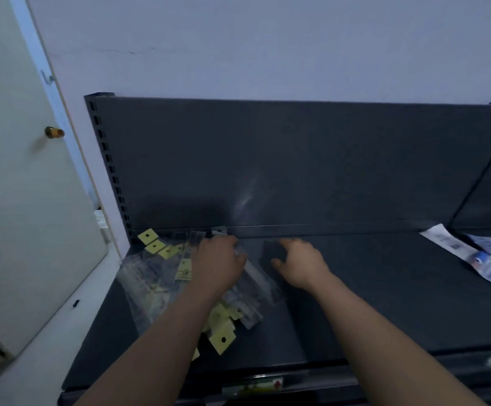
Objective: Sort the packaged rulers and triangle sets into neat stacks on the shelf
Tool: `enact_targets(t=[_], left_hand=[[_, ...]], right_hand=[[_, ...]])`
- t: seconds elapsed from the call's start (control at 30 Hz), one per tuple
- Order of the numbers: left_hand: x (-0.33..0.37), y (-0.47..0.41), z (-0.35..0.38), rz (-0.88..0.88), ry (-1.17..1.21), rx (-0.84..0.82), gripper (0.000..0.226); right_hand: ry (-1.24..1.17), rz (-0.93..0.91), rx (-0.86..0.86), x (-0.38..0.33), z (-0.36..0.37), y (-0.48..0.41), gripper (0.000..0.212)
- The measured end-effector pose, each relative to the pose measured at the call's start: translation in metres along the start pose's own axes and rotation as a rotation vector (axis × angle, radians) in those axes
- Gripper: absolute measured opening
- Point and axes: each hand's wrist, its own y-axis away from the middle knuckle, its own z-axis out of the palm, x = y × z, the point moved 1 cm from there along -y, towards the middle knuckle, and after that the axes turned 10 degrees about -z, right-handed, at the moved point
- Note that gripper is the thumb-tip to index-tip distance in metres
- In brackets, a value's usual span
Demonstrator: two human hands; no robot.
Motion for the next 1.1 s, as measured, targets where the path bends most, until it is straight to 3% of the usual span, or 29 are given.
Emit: enact_targets(t=[0.47, 0.87, 1.0, 1.1], left_hand=[[0.198, 0.050, 0.073, 0.325, 0.086, -0.137, 0.041], [0.387, 0.110, 0.158, 0.340, 0.136, -0.304, 0.042], [0.423, 0.121, 0.188, 0.347, 0.135, -0.372, 0.046], [0.444, 0.122, 0.205, 0.361, 0.118, -0.394, 0.043]], right_hand=[[0.049, 0.271, 0.134, 0.162, -0.071, 0.114, 0.043], [0.066, 0.544, 0.098, 0.360, -0.128, 0.224, 0.038], [0.035, 0.605, 0.093, 0.416, -0.128, 0.246, 0.023], [0.037, 0.604, 0.075, 0.446, -0.127, 0.253, 0.032]])
